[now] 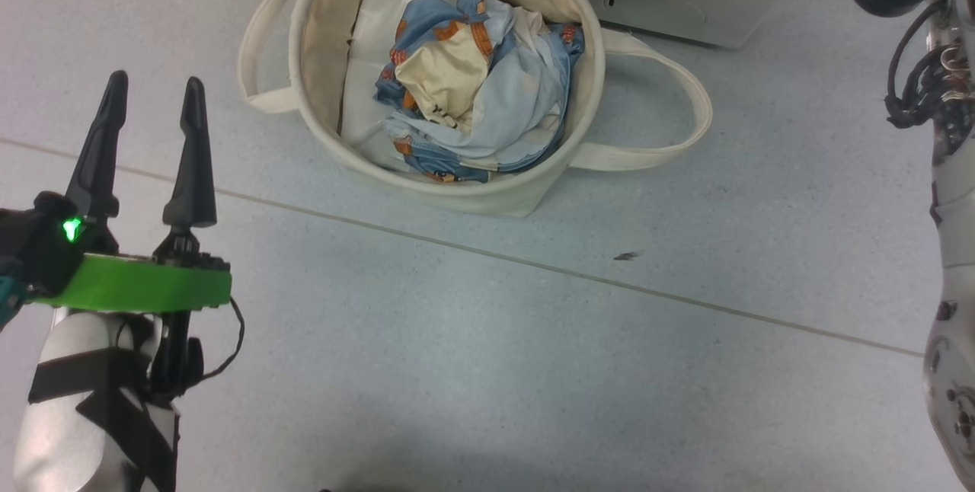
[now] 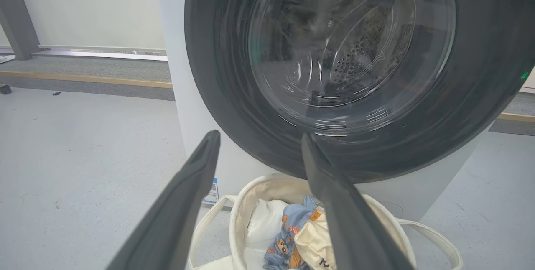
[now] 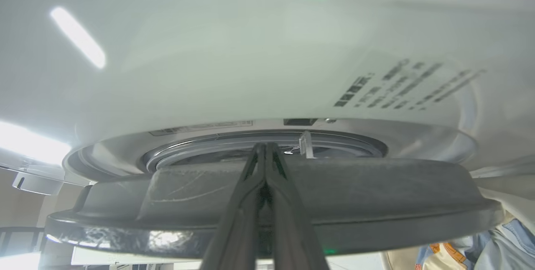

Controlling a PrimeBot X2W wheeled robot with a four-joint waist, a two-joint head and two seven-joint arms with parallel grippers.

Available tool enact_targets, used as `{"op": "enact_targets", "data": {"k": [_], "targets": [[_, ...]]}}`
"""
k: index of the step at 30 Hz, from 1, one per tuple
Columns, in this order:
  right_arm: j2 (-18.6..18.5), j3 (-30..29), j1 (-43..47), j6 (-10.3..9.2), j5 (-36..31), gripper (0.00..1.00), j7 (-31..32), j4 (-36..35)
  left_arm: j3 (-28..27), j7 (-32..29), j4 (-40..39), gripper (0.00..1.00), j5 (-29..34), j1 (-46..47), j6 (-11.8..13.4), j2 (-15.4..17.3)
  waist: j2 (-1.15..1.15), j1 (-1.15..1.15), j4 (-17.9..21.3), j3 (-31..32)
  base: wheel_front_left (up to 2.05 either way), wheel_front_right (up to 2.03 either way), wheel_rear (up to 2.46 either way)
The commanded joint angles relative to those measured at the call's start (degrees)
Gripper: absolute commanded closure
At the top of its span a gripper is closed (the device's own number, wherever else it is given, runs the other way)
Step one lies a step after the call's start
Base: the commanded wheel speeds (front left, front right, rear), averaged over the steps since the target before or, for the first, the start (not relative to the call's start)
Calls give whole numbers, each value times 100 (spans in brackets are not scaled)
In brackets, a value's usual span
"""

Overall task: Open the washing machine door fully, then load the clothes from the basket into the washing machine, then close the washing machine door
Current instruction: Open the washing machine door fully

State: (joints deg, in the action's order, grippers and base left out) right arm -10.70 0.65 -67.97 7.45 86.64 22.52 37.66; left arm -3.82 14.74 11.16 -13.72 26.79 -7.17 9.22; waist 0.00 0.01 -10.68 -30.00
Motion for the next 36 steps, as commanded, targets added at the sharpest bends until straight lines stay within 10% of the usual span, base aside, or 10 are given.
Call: {"op": "enact_targets", "data": {"k": [1, 23, 36], "targets": [[187, 186, -98, 3, -63, 100, 163, -230, -206, 26, -197, 0, 54, 20, -32, 230, 0, -1, 45, 73, 0, 0, 0], [374, 644, 1220, 3, 398, 100, 1394, -576, -322, 26, 114, 0, 115, -319, -32, 363, 0, -1, 436, 918, 0, 0, 0], [262, 211, 969, 3, -58, 100, 110, -768, -220, 26, 156, 0, 63, -240, -32, 282, 0, -1, 221, 796, 0, 0, 0]]}}
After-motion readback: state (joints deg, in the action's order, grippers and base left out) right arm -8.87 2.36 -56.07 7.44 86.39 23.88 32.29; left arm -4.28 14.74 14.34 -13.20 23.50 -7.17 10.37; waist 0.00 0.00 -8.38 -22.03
